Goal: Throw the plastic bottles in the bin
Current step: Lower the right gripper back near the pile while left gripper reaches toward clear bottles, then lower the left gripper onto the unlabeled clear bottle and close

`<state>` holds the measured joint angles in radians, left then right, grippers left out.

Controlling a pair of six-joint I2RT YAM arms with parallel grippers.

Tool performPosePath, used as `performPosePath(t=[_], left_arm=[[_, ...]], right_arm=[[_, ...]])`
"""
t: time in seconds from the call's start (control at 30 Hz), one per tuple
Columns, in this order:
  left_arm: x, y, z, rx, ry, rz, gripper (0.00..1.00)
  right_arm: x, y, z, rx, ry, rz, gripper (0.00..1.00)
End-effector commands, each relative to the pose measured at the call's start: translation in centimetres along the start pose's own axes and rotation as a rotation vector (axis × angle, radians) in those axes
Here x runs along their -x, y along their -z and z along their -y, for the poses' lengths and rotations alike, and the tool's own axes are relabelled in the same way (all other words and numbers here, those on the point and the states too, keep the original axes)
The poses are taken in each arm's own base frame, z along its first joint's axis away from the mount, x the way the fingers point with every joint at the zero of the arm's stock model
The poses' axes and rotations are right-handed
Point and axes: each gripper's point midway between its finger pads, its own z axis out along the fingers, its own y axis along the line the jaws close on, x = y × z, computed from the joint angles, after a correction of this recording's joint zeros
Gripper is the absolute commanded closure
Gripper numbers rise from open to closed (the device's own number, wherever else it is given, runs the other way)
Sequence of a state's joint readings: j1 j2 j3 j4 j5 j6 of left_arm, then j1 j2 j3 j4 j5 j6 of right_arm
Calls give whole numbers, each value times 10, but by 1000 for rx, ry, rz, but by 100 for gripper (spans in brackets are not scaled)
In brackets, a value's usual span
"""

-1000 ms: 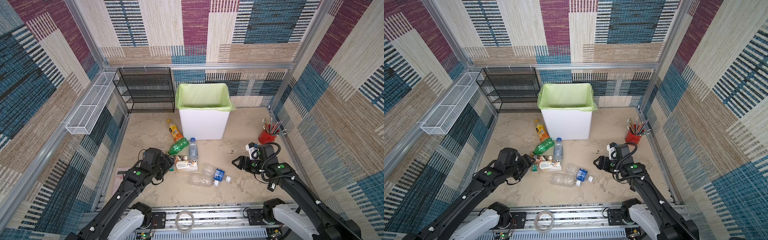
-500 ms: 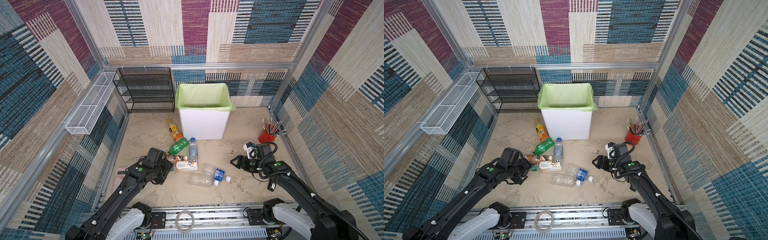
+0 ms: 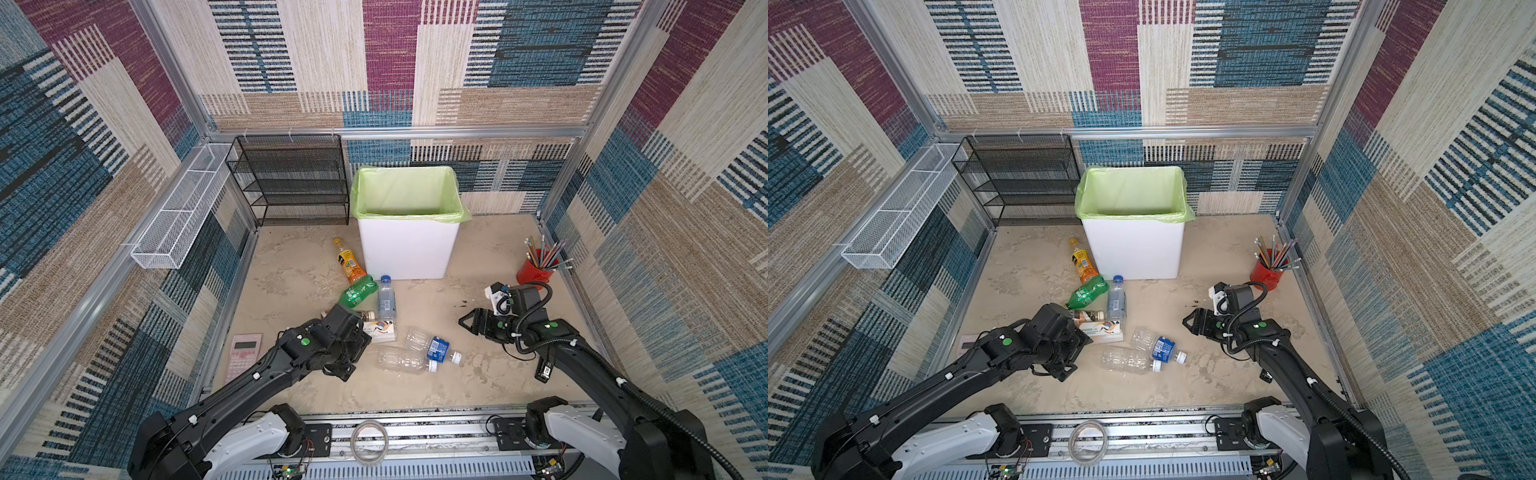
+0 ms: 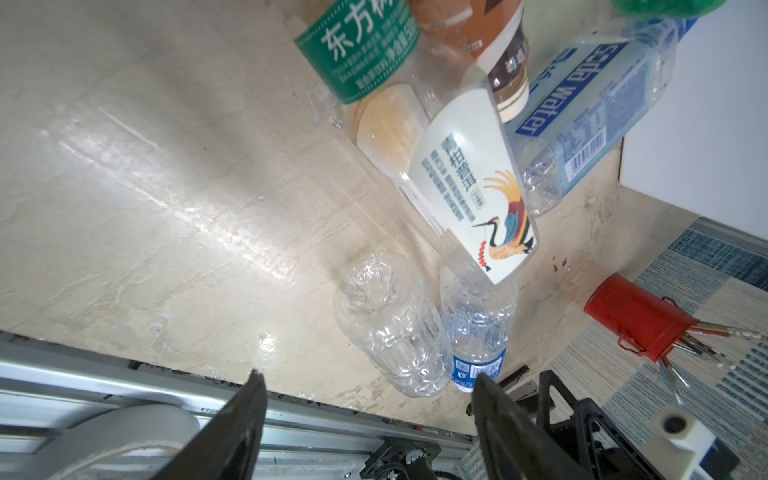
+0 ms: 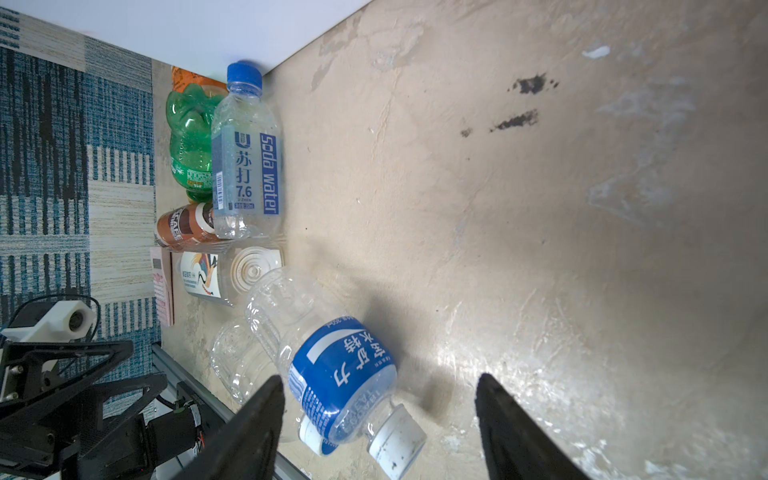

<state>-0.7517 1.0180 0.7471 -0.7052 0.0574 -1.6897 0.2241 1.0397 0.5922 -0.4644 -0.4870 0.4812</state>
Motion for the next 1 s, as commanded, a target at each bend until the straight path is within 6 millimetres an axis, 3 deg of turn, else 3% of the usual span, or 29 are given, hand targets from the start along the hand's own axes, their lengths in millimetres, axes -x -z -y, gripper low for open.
performPosePath(t=[0.0,0.57,0.97], left_arm=[[-2,0,8,-28,107,28,18],[-50,-22,12,38,176,-1,5],[-74,-45,17,83,187,-41,4]], right_arm=[[9,0,-7,23,25,28,26],[16,3,-11,40,-3,76,26],[15,5,-10,37,-1,78,26]])
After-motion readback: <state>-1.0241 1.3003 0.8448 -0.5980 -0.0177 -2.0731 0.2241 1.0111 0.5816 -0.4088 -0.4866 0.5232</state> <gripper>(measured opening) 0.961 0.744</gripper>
